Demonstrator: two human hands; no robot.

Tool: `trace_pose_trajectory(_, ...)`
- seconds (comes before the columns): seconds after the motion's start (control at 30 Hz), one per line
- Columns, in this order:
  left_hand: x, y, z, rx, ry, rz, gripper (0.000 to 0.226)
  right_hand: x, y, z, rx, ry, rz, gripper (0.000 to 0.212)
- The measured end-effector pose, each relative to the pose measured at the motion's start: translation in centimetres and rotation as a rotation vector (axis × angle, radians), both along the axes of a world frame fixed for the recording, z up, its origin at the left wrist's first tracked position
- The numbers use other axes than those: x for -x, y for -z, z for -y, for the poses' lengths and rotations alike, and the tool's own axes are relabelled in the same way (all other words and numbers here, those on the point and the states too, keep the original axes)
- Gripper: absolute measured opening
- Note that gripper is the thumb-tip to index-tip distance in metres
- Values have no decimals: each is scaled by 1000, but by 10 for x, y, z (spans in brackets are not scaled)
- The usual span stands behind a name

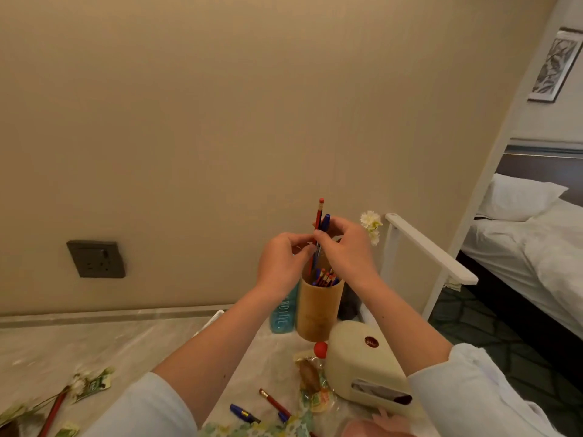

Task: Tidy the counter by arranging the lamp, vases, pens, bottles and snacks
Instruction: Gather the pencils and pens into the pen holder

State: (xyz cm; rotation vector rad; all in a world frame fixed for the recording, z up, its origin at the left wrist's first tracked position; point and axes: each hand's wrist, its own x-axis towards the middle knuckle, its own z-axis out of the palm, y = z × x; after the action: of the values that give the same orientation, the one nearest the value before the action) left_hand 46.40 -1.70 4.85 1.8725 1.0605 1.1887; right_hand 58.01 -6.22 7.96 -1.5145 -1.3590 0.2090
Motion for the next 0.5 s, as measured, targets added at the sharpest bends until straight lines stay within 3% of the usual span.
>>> trace_pose_trajectory(0.2,-6,27,-14,97,41,-82,31,-16,46,-22,116,44,3,9)
trace_pose_trajectory(0.33,-2,49,-16,160,44,-127,34,-20,70,-27,207,36,110,12)
trace_pose_trajectory(0.5,9,74,-9,181,21,-107,33,-20,77,-26,164,43,171,49)
